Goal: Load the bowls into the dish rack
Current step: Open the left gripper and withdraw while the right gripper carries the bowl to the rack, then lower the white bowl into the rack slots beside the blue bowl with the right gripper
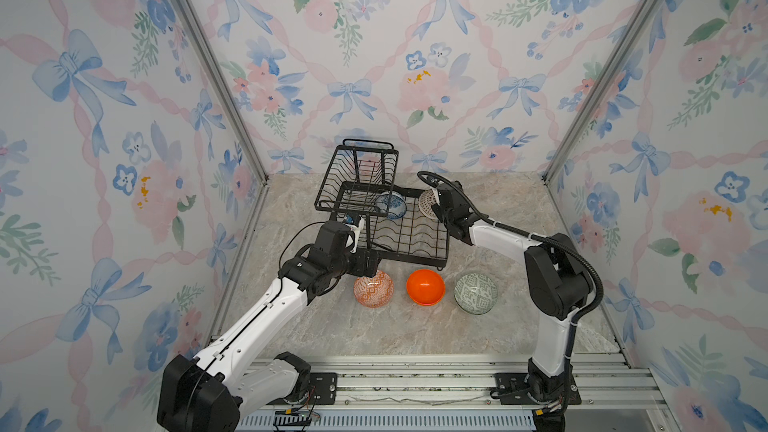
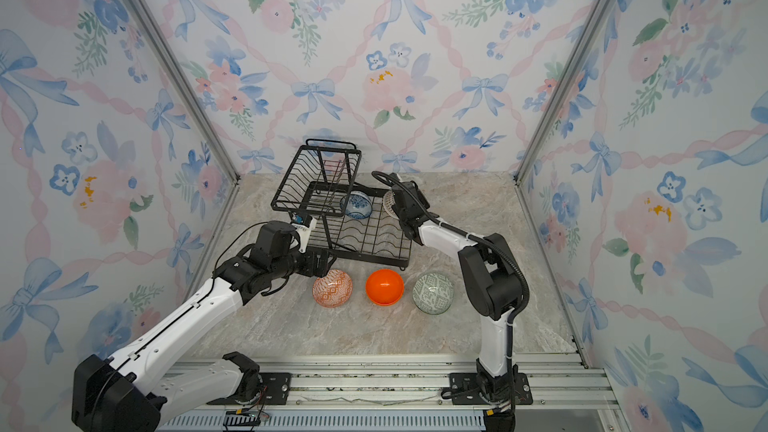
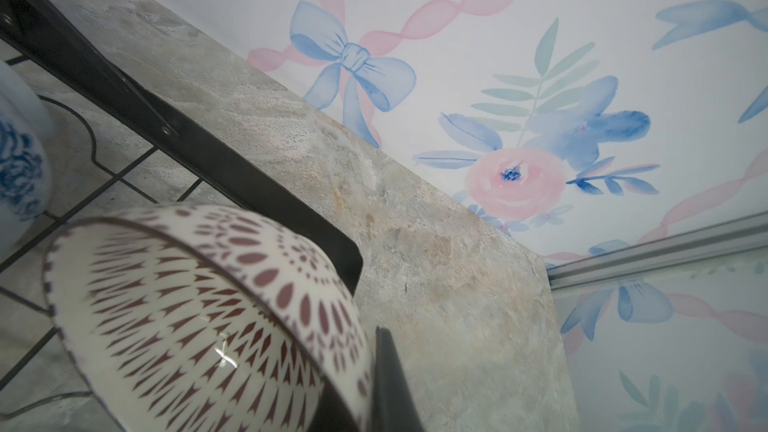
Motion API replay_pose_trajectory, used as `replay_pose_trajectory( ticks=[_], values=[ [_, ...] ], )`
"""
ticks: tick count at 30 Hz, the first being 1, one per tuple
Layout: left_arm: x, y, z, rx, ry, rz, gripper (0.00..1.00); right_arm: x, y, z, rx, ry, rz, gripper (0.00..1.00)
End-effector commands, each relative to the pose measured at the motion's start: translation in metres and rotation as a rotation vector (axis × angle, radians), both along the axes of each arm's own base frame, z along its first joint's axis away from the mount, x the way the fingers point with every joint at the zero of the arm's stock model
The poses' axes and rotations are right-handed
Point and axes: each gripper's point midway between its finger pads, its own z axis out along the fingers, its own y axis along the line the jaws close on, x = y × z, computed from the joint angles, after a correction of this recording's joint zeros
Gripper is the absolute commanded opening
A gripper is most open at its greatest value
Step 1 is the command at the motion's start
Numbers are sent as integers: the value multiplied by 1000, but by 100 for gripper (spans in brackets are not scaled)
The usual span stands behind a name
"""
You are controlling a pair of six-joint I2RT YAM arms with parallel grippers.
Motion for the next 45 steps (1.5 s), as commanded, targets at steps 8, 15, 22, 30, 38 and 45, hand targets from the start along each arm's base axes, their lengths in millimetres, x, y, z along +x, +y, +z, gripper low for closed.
replay_pose_trajectory(
  ticks=[8, 15, 22, 30, 38, 45],
  values=[
    [-2, -7, -1, -24, 11, -65, 98, 35, 14, 18, -90, -191, -21, 0],
    [-2, -3, 1, -39, 9, -52, 98, 41, 27, 5, -185, -217, 20, 0],
    [-1, -2, 0, -47, 18, -49, 98, 37, 28, -8, -230, -216, 60, 0],
    [1, -1, 0, -46, 21, -47, 98, 35, 19, -27, -280, -186, 73, 0],
    [2, 0, 1, -49, 18, -39, 98, 33, 15, -39, -320, -184, 91, 0],
    [4, 0, 2, -50, 19, -39, 98, 44, 3, -44, -345, -192, 56, 0]
  ],
)
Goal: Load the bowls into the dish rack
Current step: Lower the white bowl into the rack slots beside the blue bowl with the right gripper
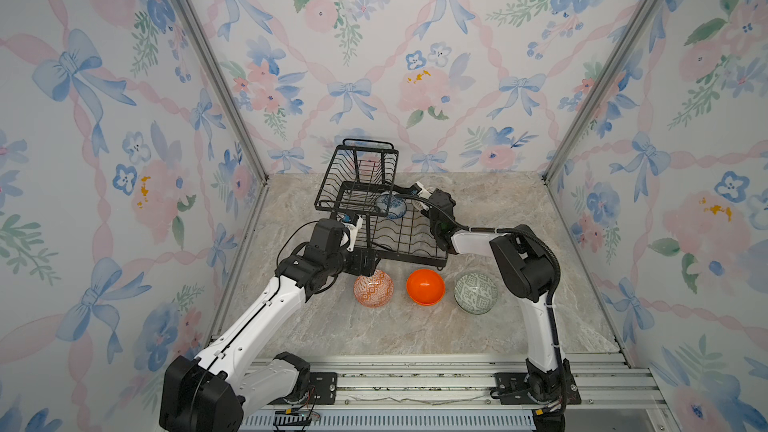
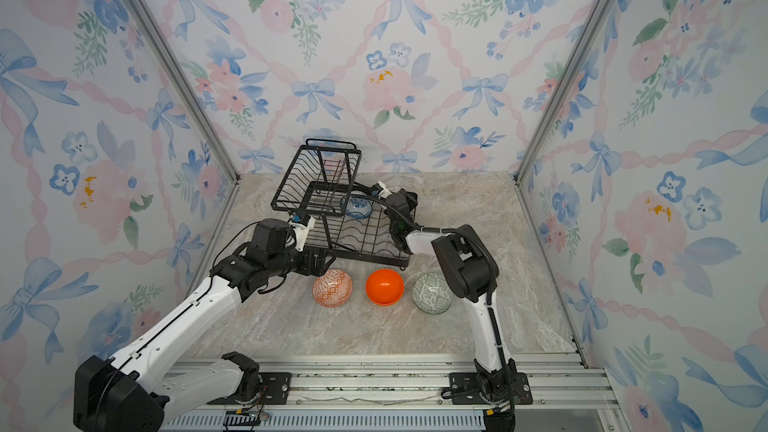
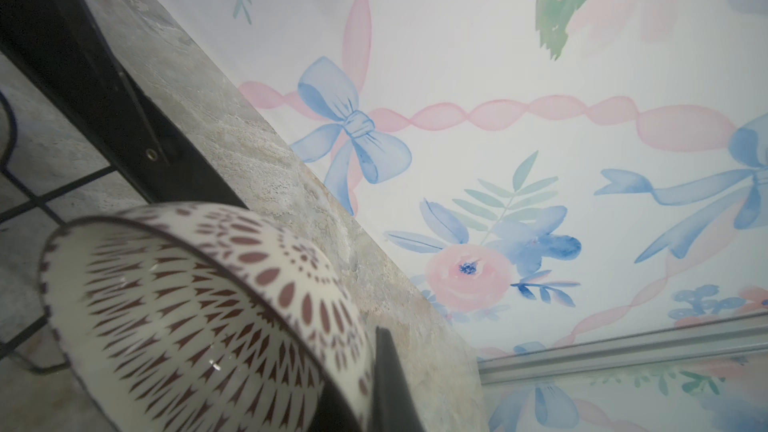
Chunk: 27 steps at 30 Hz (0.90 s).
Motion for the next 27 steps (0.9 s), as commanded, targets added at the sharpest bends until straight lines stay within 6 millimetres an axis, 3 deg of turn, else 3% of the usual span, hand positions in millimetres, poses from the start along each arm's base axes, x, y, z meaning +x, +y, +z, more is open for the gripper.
replay_pose_trajectory(
  ticks=[1, 6, 18, 27],
  values=[
    [3, -2, 3, -7, -5, -12, 98, 9, -15, -24, -57, 28, -40, 0],
    [3, -1, 5, -11, -12, -9, 98, 10, -10, -24, -59, 24, -22, 0],
    [-2, 2, 9, -26, -22, 0, 98, -20, 2, -15, -26, 30, 32, 0],
    [-7, 5, 12, -38, -35, 16, 98, -26, 2, -30, -46, 67, 43, 0]
  ],
)
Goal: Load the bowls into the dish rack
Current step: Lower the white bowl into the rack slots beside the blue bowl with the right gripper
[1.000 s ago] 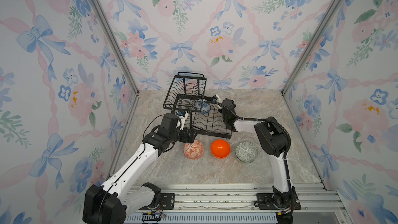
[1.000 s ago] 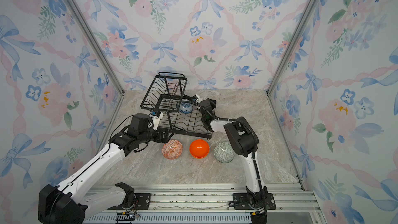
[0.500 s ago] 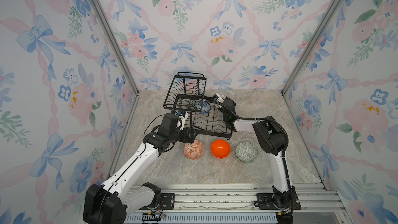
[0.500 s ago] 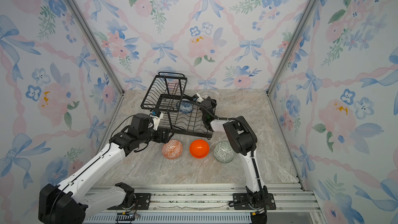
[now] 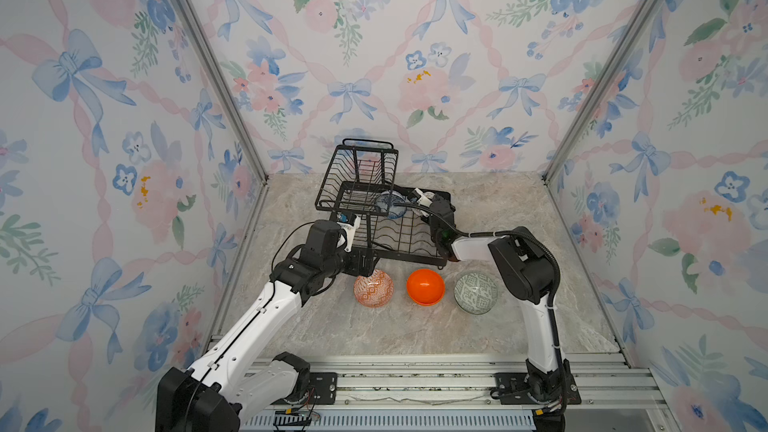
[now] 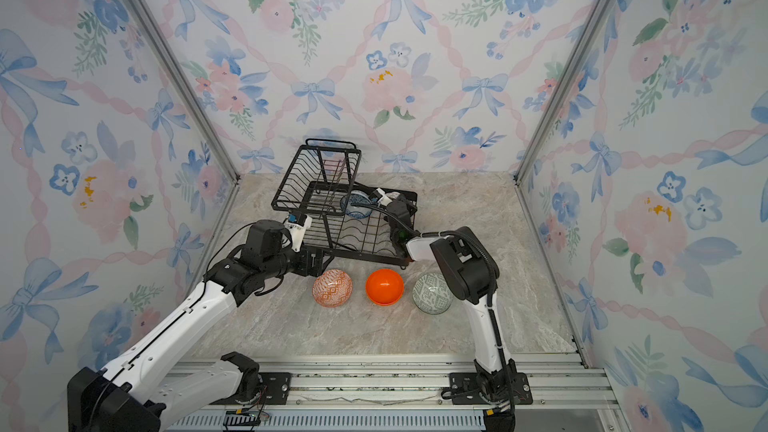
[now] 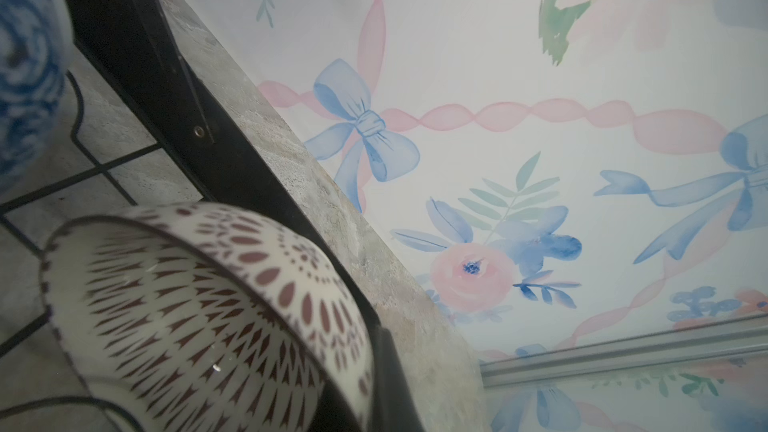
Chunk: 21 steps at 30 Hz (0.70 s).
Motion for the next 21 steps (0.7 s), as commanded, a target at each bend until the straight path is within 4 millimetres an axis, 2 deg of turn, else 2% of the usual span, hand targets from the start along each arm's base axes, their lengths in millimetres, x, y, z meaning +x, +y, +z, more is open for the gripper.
replay_pose_trajectory(
  ticks=[1, 18, 21],
  values=[
    [-3, 3, -2, -13, 6, 12, 98, -6, -6, -21, -40, 68, 5, 0],
    [4, 4, -7, 3, 23, 18, 98, 9, -39, -62, -239, 120, -7, 0],
    [6, 4, -8, 6, 25, 19, 98, 15, -47, -63, -248, 120, -26, 0]
  ],
)
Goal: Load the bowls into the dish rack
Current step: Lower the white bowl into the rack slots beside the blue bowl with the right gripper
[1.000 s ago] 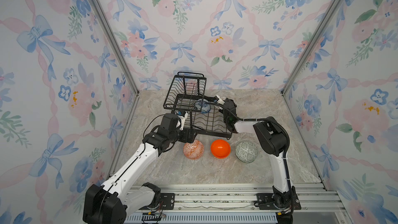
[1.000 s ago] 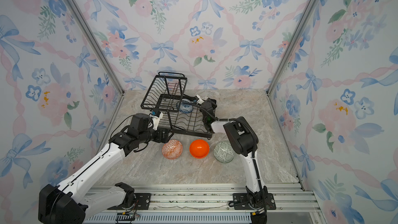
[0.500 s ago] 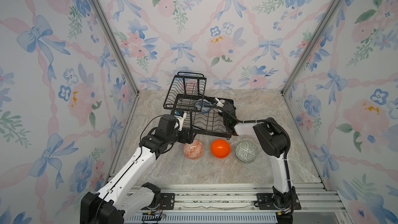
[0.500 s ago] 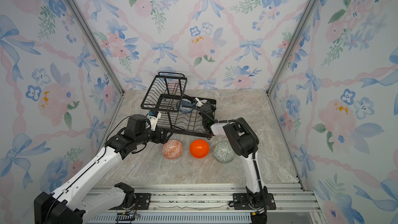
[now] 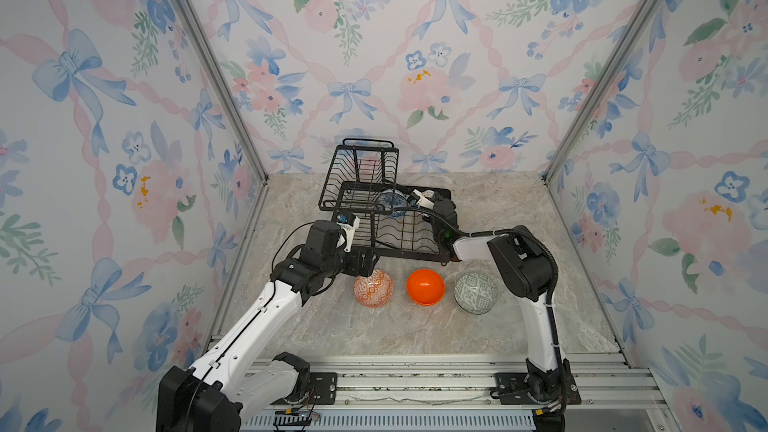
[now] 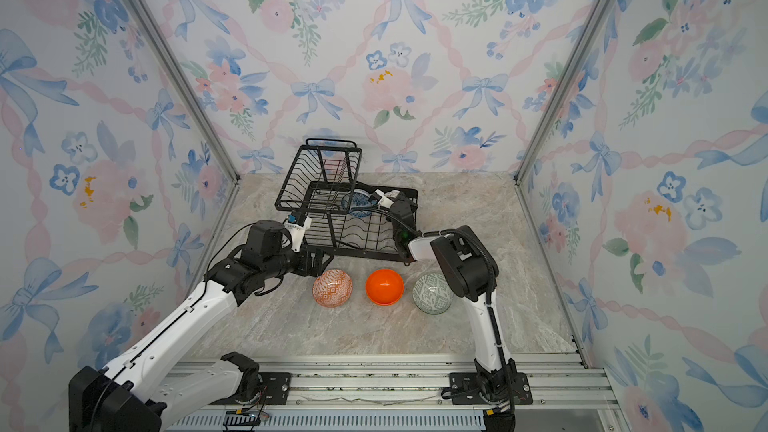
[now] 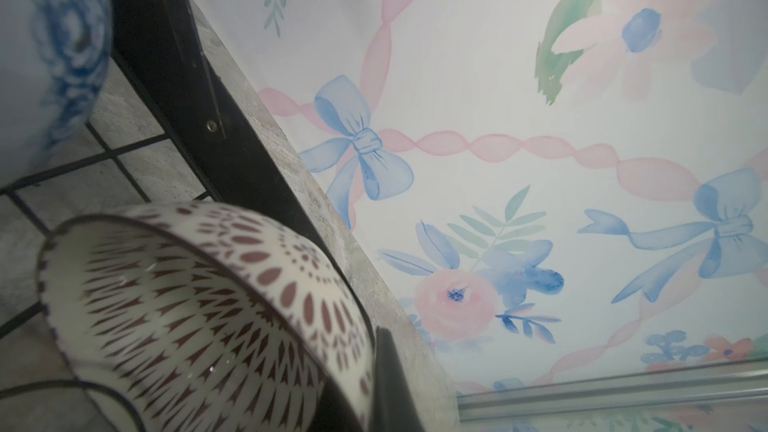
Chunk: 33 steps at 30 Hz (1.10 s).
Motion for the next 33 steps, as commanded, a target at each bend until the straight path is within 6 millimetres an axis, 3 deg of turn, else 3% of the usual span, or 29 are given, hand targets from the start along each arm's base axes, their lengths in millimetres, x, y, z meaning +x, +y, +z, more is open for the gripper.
replay_pose_trajectory(
  ticks=[1, 9, 12, 20, 29, 33],
  values=[
    [3, 1, -2, -2, 8, 7, 98, 5, -46, -62, -144, 152, -97, 0],
    [7, 0, -5, 2, 22, 3, 98, 5, -45, -48, -71, 151, -85, 0],
    [6, 0, -6, 3, 24, 2, 98, 3, -43, -43, -49, 152, -78, 6],
    [4, 2, -10, 5, 32, 6, 98, 1, -42, -37, -9, 191, -81, 33],
    [-1, 4, -12, 0, 30, 13, 98, -2, -39, -14, 54, 198, -72, 64],
    [-4, 6, -12, -3, 28, 16, 98, -5, -40, -4, 81, 193, -72, 99]
  ],
)
